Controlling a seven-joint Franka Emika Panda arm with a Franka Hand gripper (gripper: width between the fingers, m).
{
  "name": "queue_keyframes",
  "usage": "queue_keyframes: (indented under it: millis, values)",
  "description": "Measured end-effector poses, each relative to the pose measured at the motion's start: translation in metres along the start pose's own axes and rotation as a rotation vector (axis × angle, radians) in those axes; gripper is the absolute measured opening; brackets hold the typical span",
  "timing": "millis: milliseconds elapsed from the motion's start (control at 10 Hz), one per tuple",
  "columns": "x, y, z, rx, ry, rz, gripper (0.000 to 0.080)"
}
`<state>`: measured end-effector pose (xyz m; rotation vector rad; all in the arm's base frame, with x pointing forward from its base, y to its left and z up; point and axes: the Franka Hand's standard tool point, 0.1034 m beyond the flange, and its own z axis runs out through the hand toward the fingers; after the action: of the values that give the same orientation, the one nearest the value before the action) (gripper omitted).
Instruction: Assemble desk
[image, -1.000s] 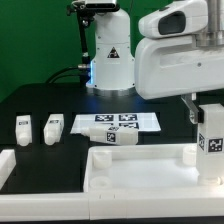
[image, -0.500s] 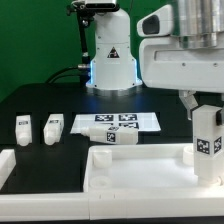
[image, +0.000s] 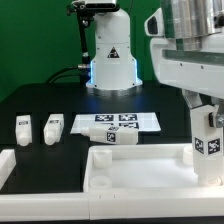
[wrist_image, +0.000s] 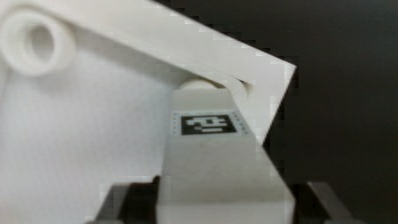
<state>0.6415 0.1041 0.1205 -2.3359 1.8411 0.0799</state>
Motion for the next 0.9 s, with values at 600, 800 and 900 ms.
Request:
queue_keyframes:
  millis: [600,800,900]
  values:
    - [-0.014,0.005,0.0,-0.05,-0.026,-0.156,0.0476]
    - [-0.015,0.004,0.0,-0.046,-0.033,-0.418,0.061]
    - [-0.015,0.004,0.0,-0.046,-0.034,-0.464,0.0637]
